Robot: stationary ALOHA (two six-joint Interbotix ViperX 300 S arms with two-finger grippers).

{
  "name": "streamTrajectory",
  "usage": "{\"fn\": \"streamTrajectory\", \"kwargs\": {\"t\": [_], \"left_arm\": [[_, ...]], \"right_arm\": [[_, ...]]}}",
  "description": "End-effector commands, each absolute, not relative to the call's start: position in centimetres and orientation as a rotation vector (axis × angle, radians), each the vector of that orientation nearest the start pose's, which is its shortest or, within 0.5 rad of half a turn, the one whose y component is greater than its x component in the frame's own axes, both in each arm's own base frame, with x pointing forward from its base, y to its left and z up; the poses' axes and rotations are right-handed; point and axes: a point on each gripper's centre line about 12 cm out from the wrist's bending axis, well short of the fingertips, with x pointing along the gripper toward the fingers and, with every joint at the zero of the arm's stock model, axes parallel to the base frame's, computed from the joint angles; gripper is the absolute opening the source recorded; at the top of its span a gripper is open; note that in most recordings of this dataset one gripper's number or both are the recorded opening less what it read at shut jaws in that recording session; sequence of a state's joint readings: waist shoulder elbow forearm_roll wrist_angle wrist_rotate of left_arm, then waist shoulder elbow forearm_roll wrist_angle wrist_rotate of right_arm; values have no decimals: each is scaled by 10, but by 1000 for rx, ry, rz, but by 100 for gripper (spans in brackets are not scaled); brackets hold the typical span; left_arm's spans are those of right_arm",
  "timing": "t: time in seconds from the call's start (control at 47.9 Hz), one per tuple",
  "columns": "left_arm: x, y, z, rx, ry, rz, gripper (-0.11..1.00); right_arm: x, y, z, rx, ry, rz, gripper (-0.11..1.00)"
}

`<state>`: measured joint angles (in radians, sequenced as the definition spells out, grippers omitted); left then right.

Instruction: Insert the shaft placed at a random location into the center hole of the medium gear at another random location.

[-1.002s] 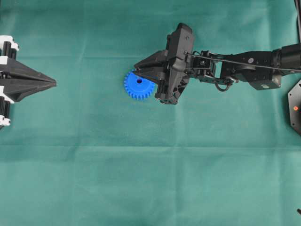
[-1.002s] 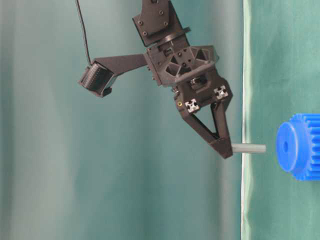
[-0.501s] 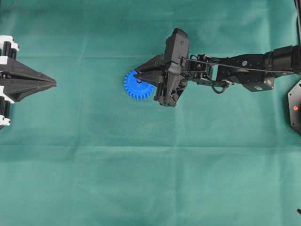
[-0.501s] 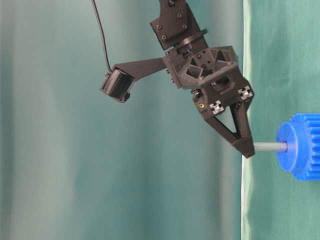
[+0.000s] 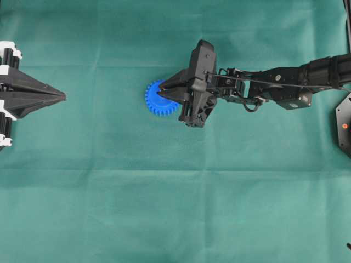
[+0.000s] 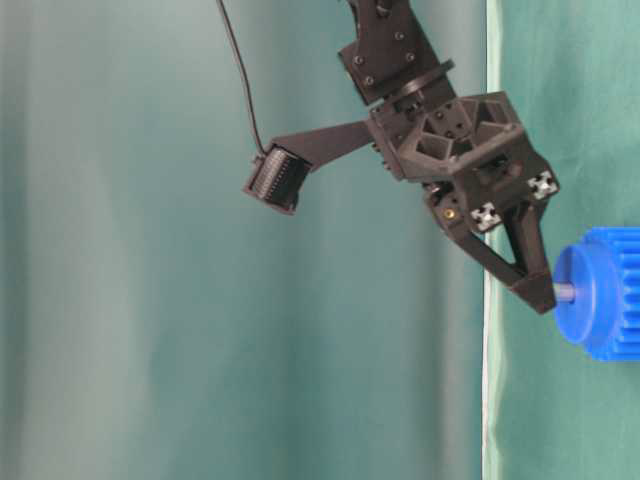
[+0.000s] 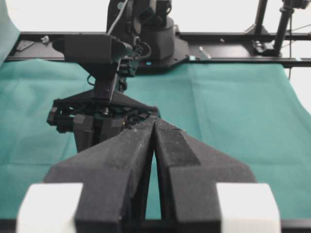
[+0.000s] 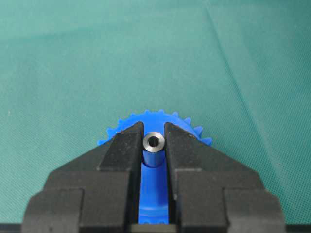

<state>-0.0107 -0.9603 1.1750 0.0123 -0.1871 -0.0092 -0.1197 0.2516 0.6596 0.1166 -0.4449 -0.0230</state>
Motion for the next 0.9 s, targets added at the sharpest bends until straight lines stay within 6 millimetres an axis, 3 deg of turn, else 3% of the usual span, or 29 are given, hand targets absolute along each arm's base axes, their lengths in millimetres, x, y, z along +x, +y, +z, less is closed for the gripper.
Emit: {"fn": "streamTrajectory", "kwargs": {"t": [0.0, 0.313, 0.877], "left_arm": [[202, -2, 288, 4, 6, -10, 0], [202, -2, 288, 4, 6, -10, 0], [202, -2, 288, 4, 9, -10, 0]], "right_arm": [[425, -58, 126, 85, 413, -187, 13], [424, -59, 116, 86, 434, -189, 13], [425, -58, 117, 82, 433, -185, 13]]}}
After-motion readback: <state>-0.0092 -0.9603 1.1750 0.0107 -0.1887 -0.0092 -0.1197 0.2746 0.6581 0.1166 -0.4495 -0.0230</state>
